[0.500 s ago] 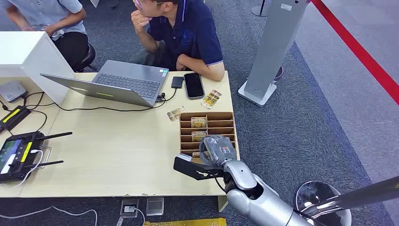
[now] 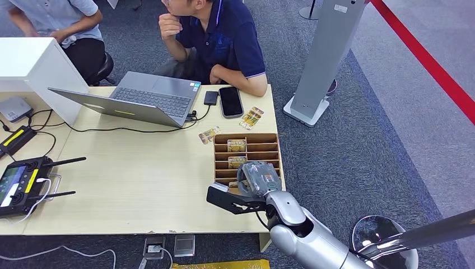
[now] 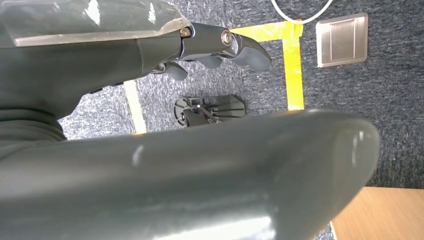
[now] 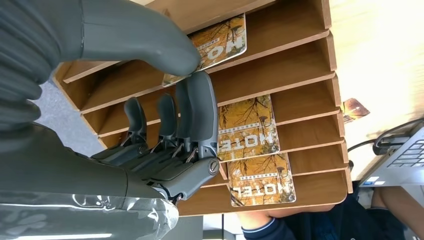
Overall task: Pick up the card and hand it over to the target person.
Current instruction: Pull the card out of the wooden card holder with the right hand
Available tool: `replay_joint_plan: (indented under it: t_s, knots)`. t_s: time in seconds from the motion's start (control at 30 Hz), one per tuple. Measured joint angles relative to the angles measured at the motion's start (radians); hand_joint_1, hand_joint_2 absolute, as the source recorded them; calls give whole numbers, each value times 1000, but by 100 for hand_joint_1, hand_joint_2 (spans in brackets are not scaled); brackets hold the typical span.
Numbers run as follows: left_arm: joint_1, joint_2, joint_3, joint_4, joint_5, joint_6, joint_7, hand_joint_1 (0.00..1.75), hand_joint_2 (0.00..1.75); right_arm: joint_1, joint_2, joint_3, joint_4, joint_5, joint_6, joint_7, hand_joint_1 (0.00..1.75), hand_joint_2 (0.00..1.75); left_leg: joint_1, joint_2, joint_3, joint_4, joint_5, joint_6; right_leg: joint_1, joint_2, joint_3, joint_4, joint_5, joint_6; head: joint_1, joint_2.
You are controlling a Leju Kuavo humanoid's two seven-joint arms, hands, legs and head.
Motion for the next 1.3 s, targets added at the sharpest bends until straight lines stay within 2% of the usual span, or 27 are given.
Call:
replay_joint_plan:
  t_s: [0.2,0.37,0.67,0.83,1.1,1.3]
  knots:
    - [-2,0,-1,0,-1,-1,3,0,0,1,3,3,16,-5,0,-6,100,175,0,0,0,0,0,0,0,0,0,0,0,0,0,0]
    - [-1,1,0,1,0,0,1,0,0,-3,2,4,15,-7,-1,-8,101,175,0,0,0,1,0,0,0,0,0,1,0,0,0,0]
    - [0,3,-1,1,-2,0,-3,0,0,-8,-2,-1,3,-5,-8,-5,136,175,0,0,0,1,0,0,0,0,0,1,0,0,0,0]
    - [-3,3,-17,1,-22,4,-15,0,0,-10,-5,-4,-3,-4,-11,-3,174,175,0,0,0,0,0,0,0,0,0,0,0,0,0,0]
    - [-1,3,-2,1,-16,16,-18,0,0,-16,-14,-10,-43,14,-34,4,175,175,0,0,-1,2,0,0,0,0,-1,2,0,0,0,0]
    - [1,5,4,1,-10,17,-15,0,0,-52,-60,-39,-197,49,-32,39,175,175,0,1,-2,3,-1,0,-1,1,-3,3,-1,0,0,0]
